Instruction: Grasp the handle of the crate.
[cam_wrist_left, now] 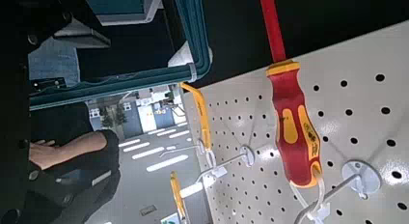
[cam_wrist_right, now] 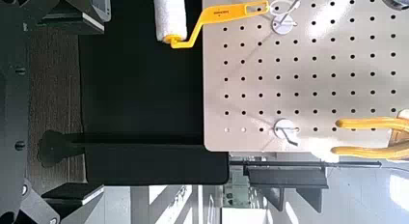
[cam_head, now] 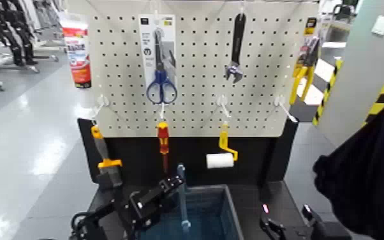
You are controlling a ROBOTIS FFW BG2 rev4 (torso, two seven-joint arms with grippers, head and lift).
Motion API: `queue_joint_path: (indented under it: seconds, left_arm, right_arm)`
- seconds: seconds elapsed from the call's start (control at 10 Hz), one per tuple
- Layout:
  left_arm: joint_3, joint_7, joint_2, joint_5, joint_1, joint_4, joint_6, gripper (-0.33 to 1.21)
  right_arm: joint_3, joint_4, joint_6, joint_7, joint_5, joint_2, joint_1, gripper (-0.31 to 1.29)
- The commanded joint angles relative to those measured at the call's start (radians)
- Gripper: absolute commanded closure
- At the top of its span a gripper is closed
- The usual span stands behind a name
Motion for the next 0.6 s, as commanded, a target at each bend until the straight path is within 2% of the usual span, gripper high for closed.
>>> queue_joint_path:
  seconds: [0.1,0.2,0.3,0.6]
  left_arm:
    - [-0.016,-0.007,0.002,0.031,-0.009,0.021,-0.005,0.96]
    - [-0.020,-0.007,0.002,0.038,-0.009,0.021,-0.004,1.01]
    - [-0.024,-0.005,0.002,0.047,-0.007,0.026,-0.002,1.17]
    - [-0.026,-0.002,-0.001,0.056,0.002,0.026,-0.004,1.18]
  right_arm:
    - [0.000,0.002,-0.003,0.000,-0.001,0.000,-0.001,0.15]
    - [0.000,0.002,-0.003,0.000,-0.003,0.000,-0.001,0.15]
    - [0.000,0.002,-0.005,0.001,-0.003,0.000,-0.001,0.15]
    - [0.000,0.003,-0.005,0.001,-0.004,0.000,-0.001,0.15]
